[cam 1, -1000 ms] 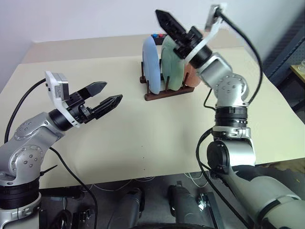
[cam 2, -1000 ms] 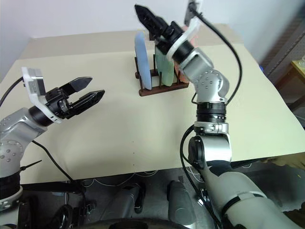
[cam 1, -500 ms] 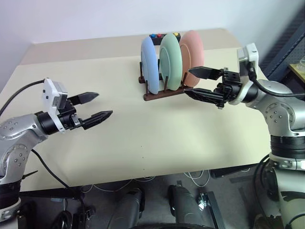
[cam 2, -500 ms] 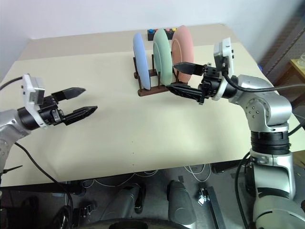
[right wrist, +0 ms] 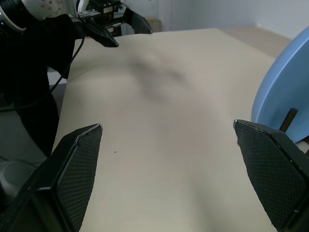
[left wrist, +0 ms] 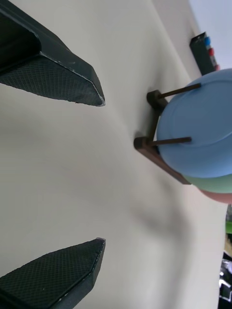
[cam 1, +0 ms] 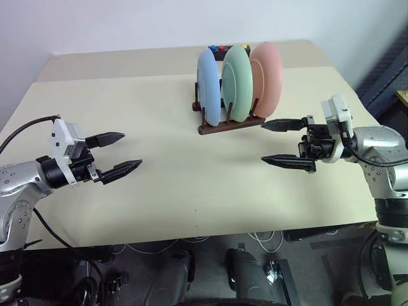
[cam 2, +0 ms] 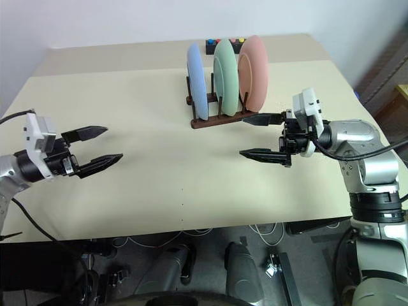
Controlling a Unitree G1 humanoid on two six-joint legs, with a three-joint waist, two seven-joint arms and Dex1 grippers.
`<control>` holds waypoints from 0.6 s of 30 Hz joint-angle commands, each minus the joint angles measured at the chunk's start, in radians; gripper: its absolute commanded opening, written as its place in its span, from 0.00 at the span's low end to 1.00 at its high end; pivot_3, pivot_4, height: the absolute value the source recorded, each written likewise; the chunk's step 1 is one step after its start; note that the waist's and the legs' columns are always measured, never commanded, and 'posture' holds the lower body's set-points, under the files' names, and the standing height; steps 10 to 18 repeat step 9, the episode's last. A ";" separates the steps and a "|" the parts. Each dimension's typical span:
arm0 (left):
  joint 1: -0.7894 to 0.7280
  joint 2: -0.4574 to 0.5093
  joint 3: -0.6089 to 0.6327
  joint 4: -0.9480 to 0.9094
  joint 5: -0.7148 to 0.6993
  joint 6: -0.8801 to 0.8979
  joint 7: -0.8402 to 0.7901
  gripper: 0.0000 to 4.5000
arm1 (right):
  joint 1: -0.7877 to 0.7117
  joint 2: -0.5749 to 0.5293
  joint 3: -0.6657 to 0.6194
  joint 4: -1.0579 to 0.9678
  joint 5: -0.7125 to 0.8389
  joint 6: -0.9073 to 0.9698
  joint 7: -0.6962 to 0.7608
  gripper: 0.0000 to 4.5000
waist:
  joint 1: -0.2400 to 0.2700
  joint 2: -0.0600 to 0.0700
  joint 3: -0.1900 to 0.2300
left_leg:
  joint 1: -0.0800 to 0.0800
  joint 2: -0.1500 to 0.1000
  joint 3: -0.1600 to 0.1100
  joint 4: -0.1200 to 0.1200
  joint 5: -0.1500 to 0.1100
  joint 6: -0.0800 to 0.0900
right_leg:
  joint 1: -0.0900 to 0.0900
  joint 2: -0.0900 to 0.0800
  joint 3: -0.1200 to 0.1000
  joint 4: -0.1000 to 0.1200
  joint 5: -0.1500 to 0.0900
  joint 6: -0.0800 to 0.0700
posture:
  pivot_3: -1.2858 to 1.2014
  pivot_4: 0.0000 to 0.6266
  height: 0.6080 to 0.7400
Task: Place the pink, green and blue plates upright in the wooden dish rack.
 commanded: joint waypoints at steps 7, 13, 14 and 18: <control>-0.033 -0.043 -0.036 0.012 0.052 -0.077 0.002 1.00 | -0.001 -0.010 -0.045 -0.074 0.046 0.003 -0.014 0.99 | -0.001 0.000 0.000 | 0.000 0.000 0.000 0.000 0.000 0.000 | 0.000 0.000 0.000 -0.001 0.000 0.000 | 0.52 0.24 1.00; -0.037 -0.046 -0.043 0.014 0.054 -0.081 -0.003 1.00 | 0.001 -0.008 -0.049 -0.085 0.052 0.010 -0.021 0.99 | 0.000 0.000 0.000 | 0.000 0.001 0.000 0.000 0.000 0.000 | 0.000 0.000 0.000 -0.001 0.000 0.000 | 0.52 0.24 1.00; -0.037 -0.046 -0.043 0.014 0.054 -0.081 -0.003 1.00 | 0.001 -0.008 -0.049 -0.085 0.052 0.010 -0.021 0.99 | 0.000 0.000 0.000 | 0.000 0.001 0.000 0.000 0.000 0.000 | 0.000 0.000 0.000 -0.001 0.000 0.000 | 0.52 0.24 1.00; -0.037 -0.046 -0.043 0.014 0.054 -0.081 -0.003 1.00 | 0.001 -0.008 -0.049 -0.085 0.052 0.010 -0.021 0.99 | 0.000 0.000 0.000 | 0.000 0.001 0.000 0.000 0.000 0.000 | 0.000 0.000 0.000 -0.001 0.000 0.000 | 0.52 0.24 1.00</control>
